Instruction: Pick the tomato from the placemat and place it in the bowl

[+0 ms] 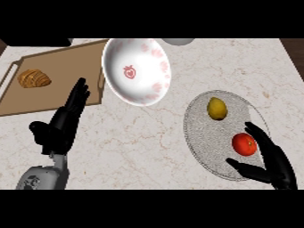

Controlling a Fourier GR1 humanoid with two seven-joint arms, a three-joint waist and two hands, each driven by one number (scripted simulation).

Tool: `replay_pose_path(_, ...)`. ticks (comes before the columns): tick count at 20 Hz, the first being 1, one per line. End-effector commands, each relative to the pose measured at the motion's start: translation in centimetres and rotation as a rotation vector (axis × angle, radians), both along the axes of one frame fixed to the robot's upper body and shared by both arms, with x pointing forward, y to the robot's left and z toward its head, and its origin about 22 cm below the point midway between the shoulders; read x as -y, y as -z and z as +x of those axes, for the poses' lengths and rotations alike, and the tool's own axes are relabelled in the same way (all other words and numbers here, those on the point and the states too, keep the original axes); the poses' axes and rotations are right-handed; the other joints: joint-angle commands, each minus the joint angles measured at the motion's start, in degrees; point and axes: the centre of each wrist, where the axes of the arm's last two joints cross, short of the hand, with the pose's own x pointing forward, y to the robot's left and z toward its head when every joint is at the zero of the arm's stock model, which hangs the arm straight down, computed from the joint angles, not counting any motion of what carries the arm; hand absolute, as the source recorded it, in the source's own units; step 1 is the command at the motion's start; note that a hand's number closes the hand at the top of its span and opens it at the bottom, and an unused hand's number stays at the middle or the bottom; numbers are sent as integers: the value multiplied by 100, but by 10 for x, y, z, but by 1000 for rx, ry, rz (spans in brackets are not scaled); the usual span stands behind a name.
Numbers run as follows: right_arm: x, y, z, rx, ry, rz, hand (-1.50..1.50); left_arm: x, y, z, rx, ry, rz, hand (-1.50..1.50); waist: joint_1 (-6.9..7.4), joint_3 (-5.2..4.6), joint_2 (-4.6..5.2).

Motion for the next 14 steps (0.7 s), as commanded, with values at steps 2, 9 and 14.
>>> replay_pose_path(2,4,2,8,34,-131,-95,150,-2,7,6,0,4,-8,0,33,78,51)
replay_pose_path(9,-37,7,21,96,-151,-56,150,-9,-5,-3,-5,8,4,0,58,79,44)
replay_pose_path(14,-143,-30,31,350,-434,63,150,1,1,6,2,17,-2,0,205,81,31)
